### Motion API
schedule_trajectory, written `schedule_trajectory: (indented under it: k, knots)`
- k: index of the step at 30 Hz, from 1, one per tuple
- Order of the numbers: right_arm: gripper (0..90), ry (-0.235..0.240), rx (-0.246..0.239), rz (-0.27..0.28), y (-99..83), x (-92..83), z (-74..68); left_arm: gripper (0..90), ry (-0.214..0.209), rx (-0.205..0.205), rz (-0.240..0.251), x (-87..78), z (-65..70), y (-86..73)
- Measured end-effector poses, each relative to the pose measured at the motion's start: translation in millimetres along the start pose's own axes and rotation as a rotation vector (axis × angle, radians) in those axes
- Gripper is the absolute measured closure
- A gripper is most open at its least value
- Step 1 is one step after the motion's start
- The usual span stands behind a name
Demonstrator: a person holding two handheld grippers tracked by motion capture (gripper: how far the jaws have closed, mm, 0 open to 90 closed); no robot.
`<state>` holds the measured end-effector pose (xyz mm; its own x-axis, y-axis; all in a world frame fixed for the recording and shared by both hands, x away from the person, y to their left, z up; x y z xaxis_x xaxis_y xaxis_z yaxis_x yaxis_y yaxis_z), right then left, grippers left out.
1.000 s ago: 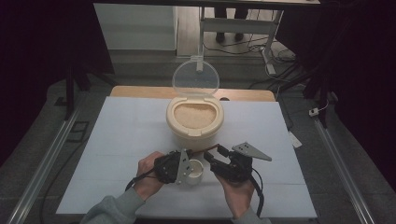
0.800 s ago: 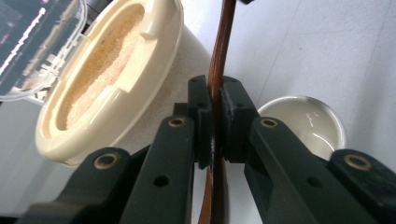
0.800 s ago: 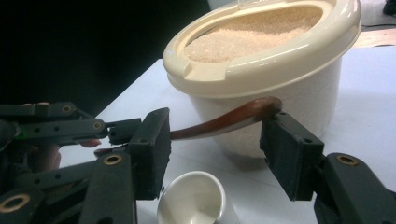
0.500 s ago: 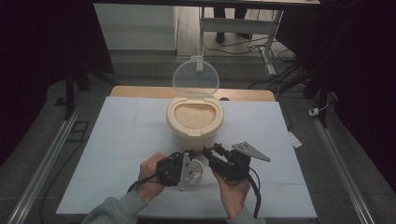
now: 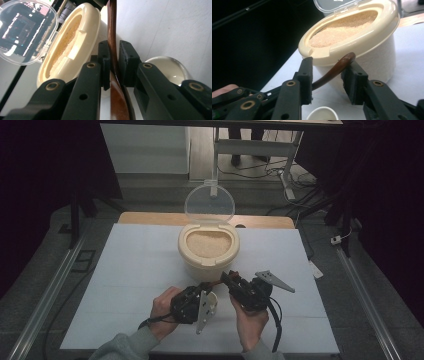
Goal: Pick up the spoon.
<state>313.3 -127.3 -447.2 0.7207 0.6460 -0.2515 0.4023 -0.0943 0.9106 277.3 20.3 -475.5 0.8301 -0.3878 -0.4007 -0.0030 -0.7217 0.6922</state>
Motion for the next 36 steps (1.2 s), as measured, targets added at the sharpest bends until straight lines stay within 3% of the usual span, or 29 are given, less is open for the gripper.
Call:
schedule_trajectory:
  k: [7, 8, 12, 13, 15, 17, 21, 22, 25, 26, 27, 28, 31, 36]
  knots:
    - [75.2, 0.044, 0.004, 0.029, 3.1, -3.5, -2.0, 75.5, -0.020, -0.002, 0.019, -1.3, 2.0, 1.7]
    - [79.5, 0.081, 0.021, 0.040, 4.1, -4.6, -3.6, 74.4, -0.028, -0.005, 0.019, -1.8, 1.8, 2.0]
    - [83.7, 0.129, 0.034, 0.054, 6.3, -6.1, -7.1, 73.2, -0.046, -0.011, 0.023, -2.6, 0.8, 2.1]
    - [83.9, 0.126, 0.001, 0.060, 7.7, -7.3, -9.3, 72.8, -0.051, -0.021, 0.030, -3.0, 0.2, 2.3]
    - [84.0, 0.130, -0.002, 0.065, 8.3, -7.6, -9.8, 72.3, -0.072, -0.047, 0.040, -4.2, -1.4, 2.4]
    - [84.0, 0.131, -0.016, 0.074, 10.1, -9.0, -8.1, 62.5, -0.105, -0.077, 0.043, -6.0, -3.0, 2.3]
    - [84.0, 0.138, -0.024, 0.090, 13.3, -12.6, -5.1, 53.9, -0.177, -0.182, 0.061, -13.6, -8.3, -0.9]
    - [84.0, 0.137, -0.040, 0.102, 16.1, -16.1, -3.3, 47.4, -0.202, -0.221, 0.060, -16.0, -10.7, -3.4]
    - [84.0, 0.140, -0.058, 0.120, 20.7, -21.8, -0.2, 41.7, -0.292, -0.358, 0.051, -22.6, -20.9, -15.8]
    - [84.0, 0.141, -0.062, 0.126, 22.2, -23.9, 1.2, 39.7, -0.352, -0.449, 0.030, -27.2, -28.8, -28.2]
    - [84.0, 0.145, -0.068, 0.133, 23.7, -25.7, 2.7, 37.4, -0.371, -0.490, 0.019, -29.6, -32.2, -35.3]
    - [84.0, 0.145, -0.068, 0.133, 23.7, -25.7, 2.7, 35.7, -0.371, -0.490, 0.019, -29.6, -32.2, -35.3]
    - [84.0, 0.135, -0.094, 0.148, 28.3, -30.6, 7.1, 32.6, -0.385, -0.579, 0.000, -39.0, -43.0, -59.2]
    - [84.0, 0.148, -0.114, 0.164, 31.8, -32.7, 7.6, 27.9, -0.375, -0.673, -0.041, -53.1, -56.8, -98.5]
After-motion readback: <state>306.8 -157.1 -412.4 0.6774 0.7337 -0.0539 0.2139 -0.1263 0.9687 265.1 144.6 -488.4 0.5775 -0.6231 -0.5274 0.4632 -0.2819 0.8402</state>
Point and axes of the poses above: each handheld gripper's, and its own axes: x roughly forward along the jaws, y roughly out of its top, z roughly to its right, the point moved 5 cm from there along x, roughly forward along the jaws, and after that the axes turned 9 degrees about -x, right-handed, at the moved point
